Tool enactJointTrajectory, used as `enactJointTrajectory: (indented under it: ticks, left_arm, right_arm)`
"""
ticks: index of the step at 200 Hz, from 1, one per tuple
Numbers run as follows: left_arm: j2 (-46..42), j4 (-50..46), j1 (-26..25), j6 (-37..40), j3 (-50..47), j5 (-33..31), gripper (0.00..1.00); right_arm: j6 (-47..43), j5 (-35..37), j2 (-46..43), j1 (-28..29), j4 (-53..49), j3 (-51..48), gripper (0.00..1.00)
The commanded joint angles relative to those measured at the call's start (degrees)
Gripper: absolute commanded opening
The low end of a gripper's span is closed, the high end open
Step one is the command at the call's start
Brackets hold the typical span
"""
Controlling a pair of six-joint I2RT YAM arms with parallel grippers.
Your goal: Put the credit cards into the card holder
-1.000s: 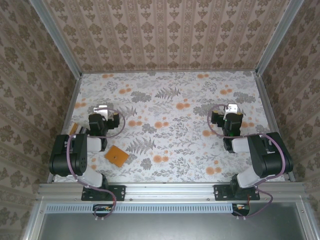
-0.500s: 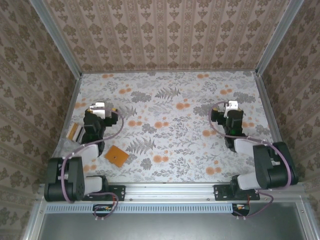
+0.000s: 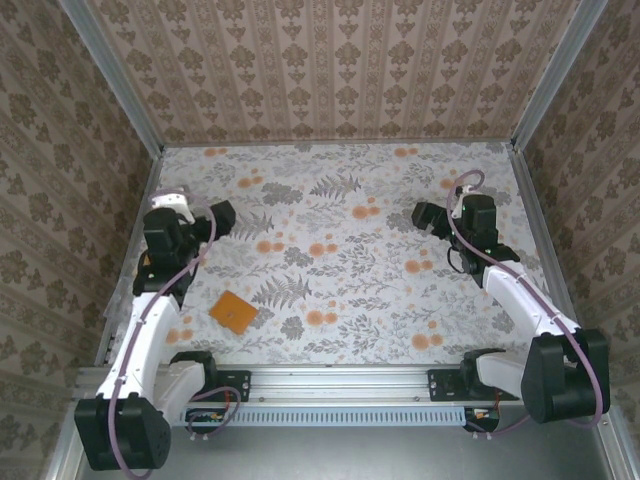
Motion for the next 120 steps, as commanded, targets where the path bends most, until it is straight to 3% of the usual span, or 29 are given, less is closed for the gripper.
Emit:
enactJointTrajectory:
  ticks: [1, 36, 54, 81, 120]
  left_arm:
    - [-0.4, -16.28, -5.08, -7.39, 0.4, 7.0, 1.0]
    - [-1.35, -29.93, -16.42, -16.49, -1.51, -5.81, 1.0]
    - [-2.63, -31.15, -18.62, -21.26, -5.46, -9.39, 1.0]
    - [-1.91, -30.36, -18.69, -26.02, -9.11, -10.04, 1.0]
    - [1.93, -28.88, -18.73, -25.95, -9.76, -6.29, 1.0]
  right_arm:
    - [5.07, -16.24, 1.01, 1.26, -3.28, 3.01, 1.0]
    - [3.42, -14.04, 1.49, 5.86, -8.08, 5.27, 1.0]
    - [3.58, -12.94, 1.49, 7.56, -8.9, 5.5, 1.0]
    - [4.05, -12.39, 1.99, 10.12, -8.78, 5.68, 1.0]
    - [5.03, -10.88, 4.0, 11.93, -9.87, 6.28, 1.0]
